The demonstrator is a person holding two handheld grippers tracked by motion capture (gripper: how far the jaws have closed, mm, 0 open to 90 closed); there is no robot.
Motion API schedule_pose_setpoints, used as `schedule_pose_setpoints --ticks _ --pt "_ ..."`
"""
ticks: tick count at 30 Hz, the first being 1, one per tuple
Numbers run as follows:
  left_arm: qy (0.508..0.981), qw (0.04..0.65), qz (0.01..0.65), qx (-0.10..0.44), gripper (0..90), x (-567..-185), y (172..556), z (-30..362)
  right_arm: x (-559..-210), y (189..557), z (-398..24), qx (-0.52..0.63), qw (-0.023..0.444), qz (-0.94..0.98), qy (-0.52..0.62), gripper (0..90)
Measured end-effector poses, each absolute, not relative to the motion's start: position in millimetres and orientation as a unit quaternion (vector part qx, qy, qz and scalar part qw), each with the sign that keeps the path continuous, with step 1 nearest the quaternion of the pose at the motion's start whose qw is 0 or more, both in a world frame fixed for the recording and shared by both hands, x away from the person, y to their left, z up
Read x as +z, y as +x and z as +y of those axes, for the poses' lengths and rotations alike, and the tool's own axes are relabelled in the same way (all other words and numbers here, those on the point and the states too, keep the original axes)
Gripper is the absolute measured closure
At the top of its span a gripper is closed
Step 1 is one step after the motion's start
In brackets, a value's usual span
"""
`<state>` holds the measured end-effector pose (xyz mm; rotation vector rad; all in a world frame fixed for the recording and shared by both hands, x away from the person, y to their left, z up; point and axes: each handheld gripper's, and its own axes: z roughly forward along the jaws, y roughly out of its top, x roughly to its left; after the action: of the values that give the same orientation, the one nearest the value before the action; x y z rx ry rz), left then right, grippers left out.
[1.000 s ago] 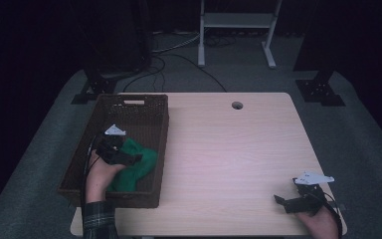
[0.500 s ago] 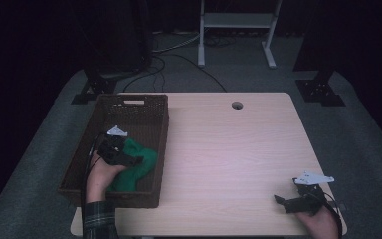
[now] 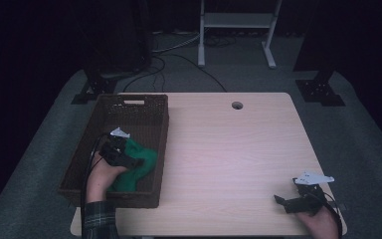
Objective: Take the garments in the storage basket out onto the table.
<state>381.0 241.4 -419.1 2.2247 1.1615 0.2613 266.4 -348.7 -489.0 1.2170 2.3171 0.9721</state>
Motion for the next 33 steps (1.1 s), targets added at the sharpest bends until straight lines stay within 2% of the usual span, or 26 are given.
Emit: schedule_pose_setpoints --ticks 33 --pt "0.846 0.268 0.454 0.073 0.4 -428.3 384.1 239.1 -489.0 266.4 -348.7 0.343 0.174 0.817 0.429 0.0"
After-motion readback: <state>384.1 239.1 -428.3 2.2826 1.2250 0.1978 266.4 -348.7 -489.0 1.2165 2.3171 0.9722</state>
